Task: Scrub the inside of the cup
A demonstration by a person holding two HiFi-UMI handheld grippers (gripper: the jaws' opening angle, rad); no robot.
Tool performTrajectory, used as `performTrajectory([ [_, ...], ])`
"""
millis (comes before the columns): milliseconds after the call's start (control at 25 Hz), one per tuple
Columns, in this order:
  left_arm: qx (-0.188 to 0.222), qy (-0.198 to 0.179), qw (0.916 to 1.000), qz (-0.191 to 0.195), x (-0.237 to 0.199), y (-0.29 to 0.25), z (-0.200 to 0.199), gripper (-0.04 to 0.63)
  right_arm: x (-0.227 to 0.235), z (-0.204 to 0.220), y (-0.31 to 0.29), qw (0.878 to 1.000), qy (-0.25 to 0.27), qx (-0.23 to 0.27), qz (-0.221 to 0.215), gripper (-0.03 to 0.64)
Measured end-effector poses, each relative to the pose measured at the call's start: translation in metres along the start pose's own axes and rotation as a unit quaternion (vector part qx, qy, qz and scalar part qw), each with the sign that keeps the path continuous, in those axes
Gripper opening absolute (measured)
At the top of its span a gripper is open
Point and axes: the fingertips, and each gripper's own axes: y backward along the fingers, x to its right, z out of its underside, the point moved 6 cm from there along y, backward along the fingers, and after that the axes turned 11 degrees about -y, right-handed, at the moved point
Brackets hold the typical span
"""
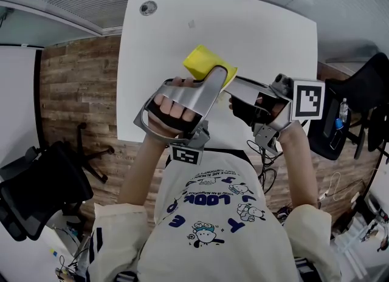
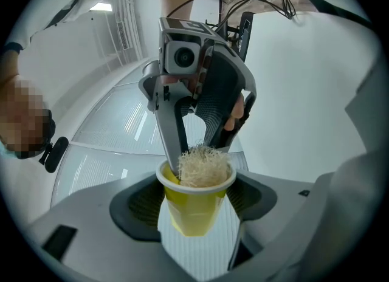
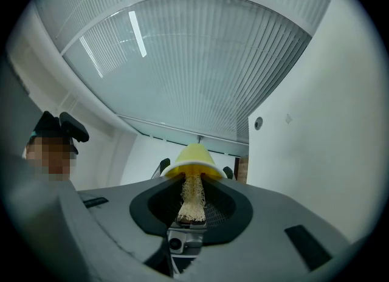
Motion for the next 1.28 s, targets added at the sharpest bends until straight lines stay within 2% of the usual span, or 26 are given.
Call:
performTrajectory([
  [480, 0.002, 0.03, 0.9989, 0.036, 0.008, 0.001, 0.003, 0.35, -0.001, 0.0, -0.007, 0.994, 0.087, -0.009, 0.058, 0.077],
  [760, 0.0, 0.049, 0.997, 0.06, 0.013, 0.003, 0.001, 0.35, -0.003, 0.005, -0.009, 0.983, 0.153, -0.018, 0.105, 0.077],
  [1000, 0.003, 0.059, 0.9949, 0.082, 0.017, -0.003, -0.004, 0.35, -0.004, 0.004, -0.007, 0.959, 0.232, -0.03, 0.16, 0.075],
  [1280, 0.005, 0.069, 0.992, 0.106, 0.023, 0.001, -0.003, 0.35, -0.005, 0.012, -0.014, 0.912, 0.34, -0.055, 0.222, 0.075],
])
